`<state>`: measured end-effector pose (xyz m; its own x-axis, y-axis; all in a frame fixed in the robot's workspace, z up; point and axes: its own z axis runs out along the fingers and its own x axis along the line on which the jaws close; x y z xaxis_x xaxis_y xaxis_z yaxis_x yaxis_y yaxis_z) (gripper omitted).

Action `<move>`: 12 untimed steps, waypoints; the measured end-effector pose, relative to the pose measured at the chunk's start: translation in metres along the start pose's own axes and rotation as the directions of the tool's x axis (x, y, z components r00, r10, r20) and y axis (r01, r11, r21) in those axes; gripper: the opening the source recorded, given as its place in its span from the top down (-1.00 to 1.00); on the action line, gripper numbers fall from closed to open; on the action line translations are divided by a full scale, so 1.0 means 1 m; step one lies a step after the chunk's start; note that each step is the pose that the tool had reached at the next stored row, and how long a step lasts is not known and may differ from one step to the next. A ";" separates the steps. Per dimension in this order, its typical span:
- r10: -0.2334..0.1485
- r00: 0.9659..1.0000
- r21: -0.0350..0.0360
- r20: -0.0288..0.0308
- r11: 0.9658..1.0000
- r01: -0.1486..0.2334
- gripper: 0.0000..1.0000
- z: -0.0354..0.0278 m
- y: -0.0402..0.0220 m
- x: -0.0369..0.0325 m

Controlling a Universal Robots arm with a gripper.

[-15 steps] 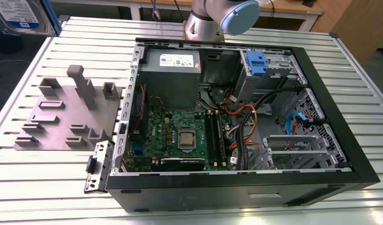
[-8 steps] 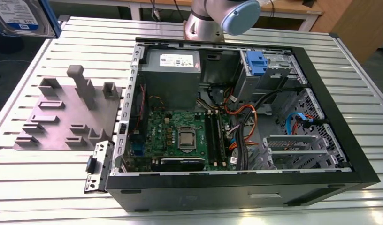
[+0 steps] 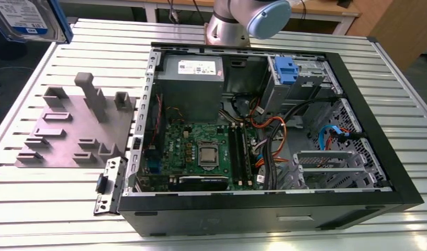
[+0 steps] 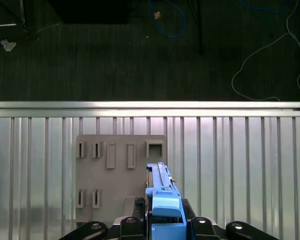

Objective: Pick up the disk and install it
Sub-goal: 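Pick up the disk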

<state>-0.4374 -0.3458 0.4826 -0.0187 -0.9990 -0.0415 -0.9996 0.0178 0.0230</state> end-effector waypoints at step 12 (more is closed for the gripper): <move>0.000 1.000 0.000 0.000 1.000 0.000 0.26 -0.0004 -0.0019 0.0101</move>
<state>-0.4356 -0.3560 0.4826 -0.0189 -0.9990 -0.0416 -0.9996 0.0179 0.0228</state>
